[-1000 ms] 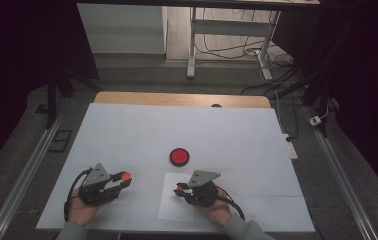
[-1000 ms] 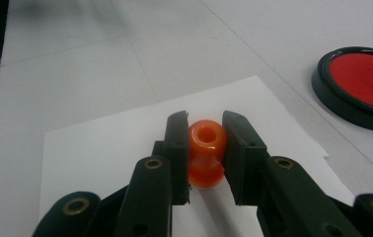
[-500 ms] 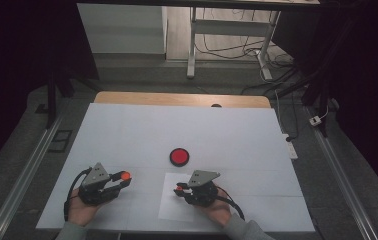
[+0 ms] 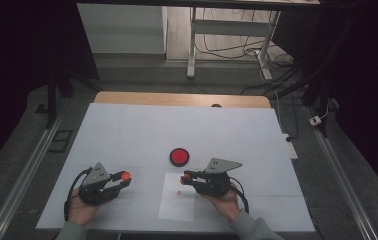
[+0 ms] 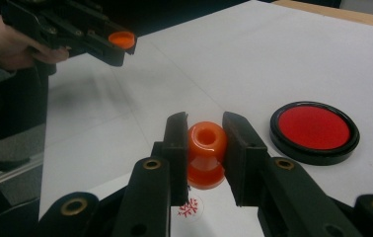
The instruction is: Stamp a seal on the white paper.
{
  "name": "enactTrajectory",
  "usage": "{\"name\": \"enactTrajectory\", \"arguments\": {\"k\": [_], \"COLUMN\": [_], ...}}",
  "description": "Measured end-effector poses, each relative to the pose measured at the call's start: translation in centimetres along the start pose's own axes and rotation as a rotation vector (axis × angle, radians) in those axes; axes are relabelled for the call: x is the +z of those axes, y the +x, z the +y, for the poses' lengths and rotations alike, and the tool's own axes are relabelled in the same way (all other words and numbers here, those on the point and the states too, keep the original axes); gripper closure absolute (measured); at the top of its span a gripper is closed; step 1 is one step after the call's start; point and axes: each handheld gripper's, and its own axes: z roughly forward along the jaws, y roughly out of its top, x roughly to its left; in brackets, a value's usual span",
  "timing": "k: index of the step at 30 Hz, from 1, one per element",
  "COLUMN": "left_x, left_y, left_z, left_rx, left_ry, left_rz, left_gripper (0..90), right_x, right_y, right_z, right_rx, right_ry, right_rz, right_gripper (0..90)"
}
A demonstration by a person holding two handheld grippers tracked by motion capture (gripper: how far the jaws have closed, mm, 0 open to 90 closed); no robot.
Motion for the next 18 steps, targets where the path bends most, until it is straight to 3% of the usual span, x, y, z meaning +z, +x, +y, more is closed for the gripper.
{"name": "enactTrajectory", "arguments": {"k": [18], "left_x": [0.1], "left_y": [-0.1], "left_z": [0.0], "left_rx": [0.002], "left_ry": [0.001], "left_rz": [-0.007], "left_gripper": [64.5], "right_x": [-2.3], "right_y": [-1.3], "right_z": [1.3], "right_rx": [0.05], "right_ry": [-0.091], "right_rz": [-0.037], "right_gripper": [72.1]}}
